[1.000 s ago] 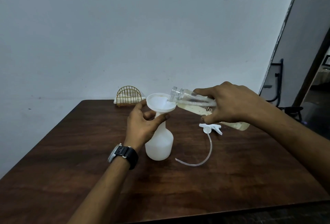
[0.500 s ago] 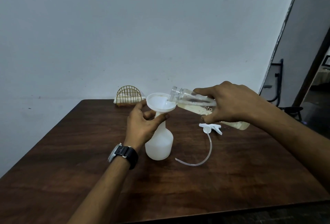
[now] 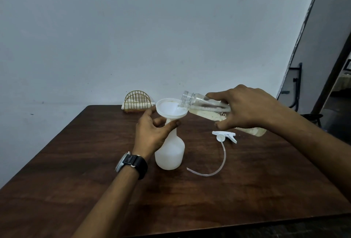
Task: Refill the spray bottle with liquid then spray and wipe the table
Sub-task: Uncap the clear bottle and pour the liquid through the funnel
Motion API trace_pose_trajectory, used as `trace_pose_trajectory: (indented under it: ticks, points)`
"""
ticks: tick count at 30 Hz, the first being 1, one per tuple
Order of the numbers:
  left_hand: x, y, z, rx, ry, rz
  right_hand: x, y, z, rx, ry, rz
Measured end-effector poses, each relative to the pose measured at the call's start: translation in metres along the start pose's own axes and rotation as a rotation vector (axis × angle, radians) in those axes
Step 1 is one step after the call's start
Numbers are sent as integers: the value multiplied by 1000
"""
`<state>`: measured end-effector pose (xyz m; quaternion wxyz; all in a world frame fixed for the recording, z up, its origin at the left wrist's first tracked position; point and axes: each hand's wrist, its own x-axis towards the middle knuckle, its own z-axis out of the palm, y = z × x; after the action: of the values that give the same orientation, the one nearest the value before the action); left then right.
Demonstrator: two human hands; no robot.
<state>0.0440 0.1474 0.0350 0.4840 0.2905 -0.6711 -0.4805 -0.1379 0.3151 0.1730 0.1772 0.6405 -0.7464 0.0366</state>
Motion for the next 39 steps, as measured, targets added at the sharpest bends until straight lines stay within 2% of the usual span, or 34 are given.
trace_pose_trajectory:
  ticks: [39]
  points:
    - [-3, 6, 1, -13, 17, -7, 3, -1, -3, -6, -33, 27]
